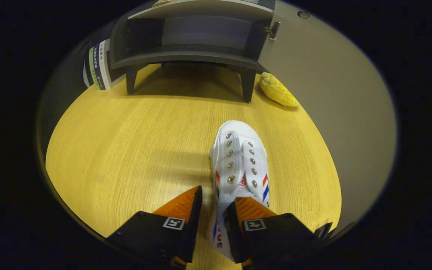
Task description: Open the shoe cabinet door, grab the shoes and put them into the shoe cabinet, then close the shoe cabinet door.
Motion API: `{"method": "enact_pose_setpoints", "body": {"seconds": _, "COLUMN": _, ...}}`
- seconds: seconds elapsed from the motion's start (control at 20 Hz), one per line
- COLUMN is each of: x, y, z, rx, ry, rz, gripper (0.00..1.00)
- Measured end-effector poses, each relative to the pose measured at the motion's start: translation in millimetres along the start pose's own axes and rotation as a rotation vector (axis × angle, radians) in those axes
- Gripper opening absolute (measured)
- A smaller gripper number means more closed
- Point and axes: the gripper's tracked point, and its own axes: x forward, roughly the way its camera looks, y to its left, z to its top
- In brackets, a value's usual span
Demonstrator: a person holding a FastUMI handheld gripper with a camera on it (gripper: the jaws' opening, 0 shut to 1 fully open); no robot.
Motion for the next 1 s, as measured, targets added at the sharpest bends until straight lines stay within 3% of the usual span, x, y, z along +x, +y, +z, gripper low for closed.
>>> {"method": "enact_pose_setpoints", "body": {"seconds": 0.2, "x": 4, "y": 7, "z": 9, "rx": 0.010, "ry": 0.005, "rz": 0.048, "gripper": 0.11}}
{"method": "enact_pose_setpoints", "body": {"seconds": 0.35, "x": 0, "y": 12, "z": 20, "rx": 0.001, "ry": -0.046, "rz": 0.069, "gripper": 0.02}}
{"method": "enact_pose_setpoints", "body": {"seconds": 1.0, "x": -64, "y": 28, "z": 80, "rx": 0.006, "ry": -0.243, "rz": 0.113, "gripper": 0.02}}
